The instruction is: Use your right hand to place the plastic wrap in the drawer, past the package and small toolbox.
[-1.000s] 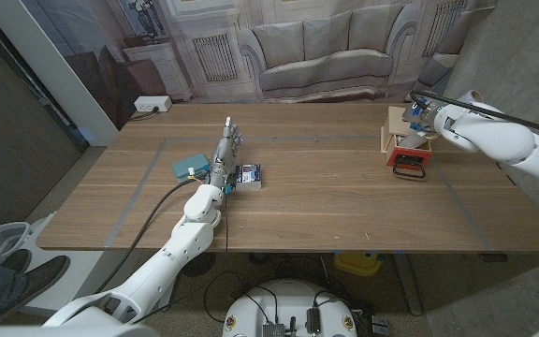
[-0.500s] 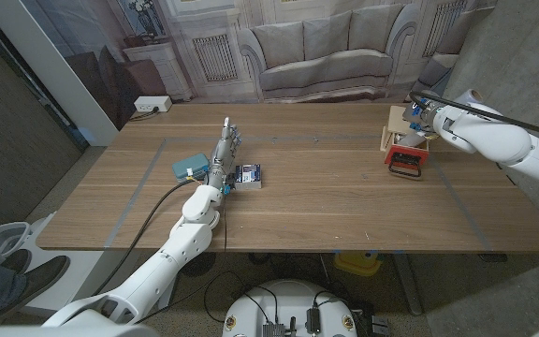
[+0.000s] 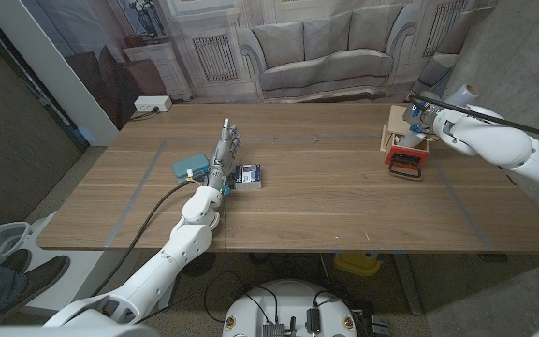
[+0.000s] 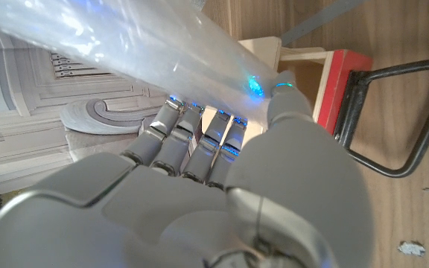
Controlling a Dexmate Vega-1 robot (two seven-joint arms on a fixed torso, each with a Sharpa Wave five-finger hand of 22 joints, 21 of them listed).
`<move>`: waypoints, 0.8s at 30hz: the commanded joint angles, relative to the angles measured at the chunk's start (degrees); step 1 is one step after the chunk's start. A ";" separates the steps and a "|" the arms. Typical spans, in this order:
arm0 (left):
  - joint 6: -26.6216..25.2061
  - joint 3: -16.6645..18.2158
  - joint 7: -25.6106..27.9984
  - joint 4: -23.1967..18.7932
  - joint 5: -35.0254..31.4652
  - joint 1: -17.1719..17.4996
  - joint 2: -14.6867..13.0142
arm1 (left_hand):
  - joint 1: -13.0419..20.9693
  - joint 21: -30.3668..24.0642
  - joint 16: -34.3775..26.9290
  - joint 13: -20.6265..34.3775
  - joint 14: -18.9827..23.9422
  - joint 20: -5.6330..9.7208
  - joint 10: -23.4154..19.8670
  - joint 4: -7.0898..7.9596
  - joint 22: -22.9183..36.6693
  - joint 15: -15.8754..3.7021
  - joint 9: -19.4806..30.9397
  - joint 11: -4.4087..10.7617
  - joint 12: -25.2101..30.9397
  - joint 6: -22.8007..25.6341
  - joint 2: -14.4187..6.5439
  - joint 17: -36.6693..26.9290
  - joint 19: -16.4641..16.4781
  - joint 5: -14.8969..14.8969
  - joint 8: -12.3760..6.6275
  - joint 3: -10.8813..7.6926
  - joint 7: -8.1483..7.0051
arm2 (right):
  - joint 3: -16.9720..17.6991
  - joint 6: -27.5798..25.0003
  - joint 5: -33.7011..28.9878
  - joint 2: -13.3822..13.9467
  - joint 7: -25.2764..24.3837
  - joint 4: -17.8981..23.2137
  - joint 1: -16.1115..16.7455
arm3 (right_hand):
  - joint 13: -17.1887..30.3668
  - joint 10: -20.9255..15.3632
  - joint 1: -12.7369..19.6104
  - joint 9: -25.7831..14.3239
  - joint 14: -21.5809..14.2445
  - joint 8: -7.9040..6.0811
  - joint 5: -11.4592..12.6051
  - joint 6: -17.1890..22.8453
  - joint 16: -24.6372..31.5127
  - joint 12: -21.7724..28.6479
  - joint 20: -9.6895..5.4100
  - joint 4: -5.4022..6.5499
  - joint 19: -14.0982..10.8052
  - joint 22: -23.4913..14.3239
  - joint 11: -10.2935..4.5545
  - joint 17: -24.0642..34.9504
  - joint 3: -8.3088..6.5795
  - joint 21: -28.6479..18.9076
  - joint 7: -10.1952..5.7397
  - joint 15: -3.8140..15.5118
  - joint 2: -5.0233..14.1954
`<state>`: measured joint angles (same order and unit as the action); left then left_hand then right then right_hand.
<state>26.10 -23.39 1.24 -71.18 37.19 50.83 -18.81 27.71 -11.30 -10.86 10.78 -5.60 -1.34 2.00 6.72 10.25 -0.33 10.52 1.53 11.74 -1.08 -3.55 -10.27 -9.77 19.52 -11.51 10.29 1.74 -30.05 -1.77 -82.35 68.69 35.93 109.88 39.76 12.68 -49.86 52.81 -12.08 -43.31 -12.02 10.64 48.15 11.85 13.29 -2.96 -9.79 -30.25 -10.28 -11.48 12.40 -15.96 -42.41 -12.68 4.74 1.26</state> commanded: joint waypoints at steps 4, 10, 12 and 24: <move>0.39 -0.12 -0.41 0.45 0.07 -0.27 0.34 | 0.33 -0.28 0.07 0.19 -0.48 -0.17 0.26 -0.11 0.31 0.08 0.30 0.12 -0.04 0.48 -0.34 -0.22 -1.61 0.32 0.08 0.46 0.02 | 1.18 -2.59 -0.41 0.72 0.73 0.92 1.92 | -0.19 2.11 1.68 -0.13 2.52 -0.10 0.41 -1.94 -0.11 -0.10 -8.64 2.41 -0.31 -0.25 -0.13 0.13 -3.71 3.11 -0.09 7.87 3.20; 0.43 -0.06 -0.22 0.11 0.01 -0.08 0.25 | 0.35 -0.27 0.07 0.19 -0.49 -0.20 0.29 -0.12 0.31 0.08 0.30 0.21 -0.04 0.49 -0.37 -0.22 -1.65 0.33 0.08 0.54 0.07 | 1.33 -3.29 -0.78 0.51 0.81 0.88 2.24 | -0.38 5.74 0.52 -0.16 5.61 0.17 0.60 -4.07 -0.48 -0.82 -8.13 2.60 1.30 -0.31 -0.22 0.22 -3.49 4.92 -0.11 7.44 2.57; 0.41 -0.04 -0.10 -0.12 -0.04 0.06 0.17 | 0.36 -0.28 0.08 0.20 -0.52 -0.21 0.25 -0.12 0.31 0.11 0.30 0.16 -0.03 0.50 -0.38 -0.22 -1.64 0.33 0.08 0.56 0.05 | 1.27 -3.32 -0.91 0.45 0.66 0.81 2.27 | -0.38 6.65 -0.01 -0.16 6.41 0.44 0.68 -5.16 -0.49 -0.93 -7.77 2.76 1.80 -0.29 -0.23 0.32 -3.19 5.30 -0.09 7.35 2.28; 0.26 0.06 0.33 -0.72 -0.07 0.57 -0.05 | 0.39 -0.30 0.07 0.20 -0.51 -0.14 0.17 -0.13 0.31 0.07 0.30 0.06 0.01 0.47 -0.43 -0.22 -1.61 0.34 0.09 0.70 0.07 | 1.00 -4.08 -1.53 -0.09 0.32 0.34 2.44 | -0.57 12.71 -0.91 -0.21 11.11 1.09 1.15 -10.01 -0.95 -1.90 -6.76 2.83 4.55 -0.26 0.88 0.49 -2.66 7.15 -0.03 5.93 1.85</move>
<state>26.44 -23.44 1.17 -70.97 37.24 50.70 -18.57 27.93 -11.30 -10.86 10.78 -5.60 -1.34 2.00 6.57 10.25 -0.33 10.52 1.53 11.74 -0.97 -3.76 -10.27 -9.77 19.52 -11.51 10.45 1.62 -29.02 -4.54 -83.02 68.97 36.60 110.51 41.85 11.96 -38.01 52.31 -12.31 -32.95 -11.13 11.53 39.01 10.98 11.49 -2.68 -7.33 -26.16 -10.27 -10.84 12.67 -18.68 -35.77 -12.75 3.20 3.34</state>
